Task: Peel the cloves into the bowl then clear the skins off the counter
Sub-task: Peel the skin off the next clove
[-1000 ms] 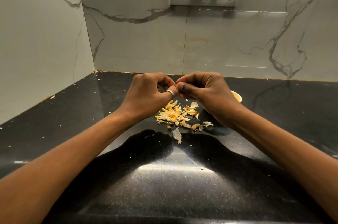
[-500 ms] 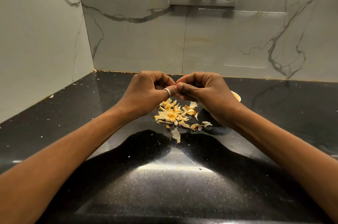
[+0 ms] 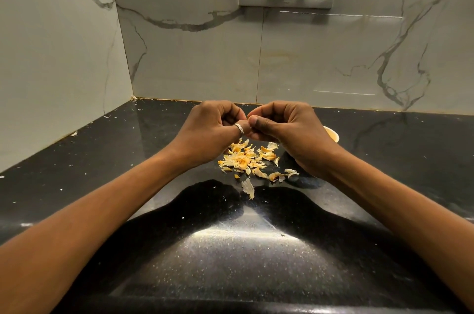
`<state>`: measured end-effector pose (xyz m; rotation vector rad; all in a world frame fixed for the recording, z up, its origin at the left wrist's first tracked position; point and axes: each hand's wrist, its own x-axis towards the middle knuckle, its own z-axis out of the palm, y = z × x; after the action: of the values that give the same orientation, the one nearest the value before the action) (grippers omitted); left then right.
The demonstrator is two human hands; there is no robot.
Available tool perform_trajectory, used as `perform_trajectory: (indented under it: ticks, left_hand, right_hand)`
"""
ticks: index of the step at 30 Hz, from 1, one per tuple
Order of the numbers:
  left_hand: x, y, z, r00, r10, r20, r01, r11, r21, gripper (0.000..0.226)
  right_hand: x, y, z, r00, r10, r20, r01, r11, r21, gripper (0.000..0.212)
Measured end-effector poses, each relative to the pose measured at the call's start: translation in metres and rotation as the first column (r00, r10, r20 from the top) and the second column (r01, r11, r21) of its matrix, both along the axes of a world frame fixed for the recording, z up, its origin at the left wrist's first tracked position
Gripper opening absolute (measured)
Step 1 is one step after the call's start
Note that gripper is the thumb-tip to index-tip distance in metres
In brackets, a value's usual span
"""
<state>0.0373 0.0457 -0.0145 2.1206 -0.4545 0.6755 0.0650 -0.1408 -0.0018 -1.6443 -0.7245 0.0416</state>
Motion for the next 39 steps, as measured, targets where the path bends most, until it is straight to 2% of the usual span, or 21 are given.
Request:
perform_trajectory:
  ticks: [5, 11, 16, 19, 21, 27, 39]
  left_hand:
    - [0.0, 0.0008, 0.0006, 1.0, 0.005, 0.008, -0.005, 1.0, 0.017, 0.012]
    - [-0.003, -0.001, 0.0025, 1.0, -0.011, 0.018, 0.011, 1.0, 0.021, 0.018]
    - [-0.0027, 0.0002, 0.003, 0.999, 0.005, 0.035, -0.006, 1.0, 0.029, 0.018]
    - [-0.0021, 0.0007, 0.0031, 1.0, 0.007, 0.028, -0.006, 1.0, -0.018, 0.025]
    - [-0.0019, 0.0009, 0.0045, 1.0, 0.001, 0.005, -0.001, 0.997, -0.071, 0.023]
    - [-0.0009, 0.0015, 0.0056, 1.0, 0.013, -0.015, -0.014, 0.994, -0.106, 0.017]
    - [-0.004, 0.0004, 0.0064, 1.0, 0.023, 0.001, -0.023, 0.996, -0.086, 0.019]
  right_hand:
    - [-0.0005, 0.0004, -0.0008, 1.0, -0.01, 0.005, 0.01, 1.0, 0.007, 0.015]
    - [-0.0028, 0.0011, 0.0013, 0.998, 0.006, -0.06, -0.002, 0.998, 0.062, 0.012]
    - [-0.002, -0.0007, 0.0019, 0.997, 0.026, -0.076, -0.019, 0.996, 0.089, 0.019]
    - [-0.0014, -0.0018, 0.0025, 0.993, 0.06, -0.099, -0.05, 0.993, 0.103, 0.025]
    - [-0.0003, -0.0022, 0.0026, 0.992, 0.071, -0.1, -0.062, 0.994, 0.091, 0.023]
    - [0.0003, -0.0037, 0.0039, 0.993, 0.064, -0.101, -0.056, 0.996, 0.074, 0.018]
    - [-0.001, -0.001, 0.0028, 0.998, -0.01, -0.064, 0.013, 0.999, 0.047, 0.007]
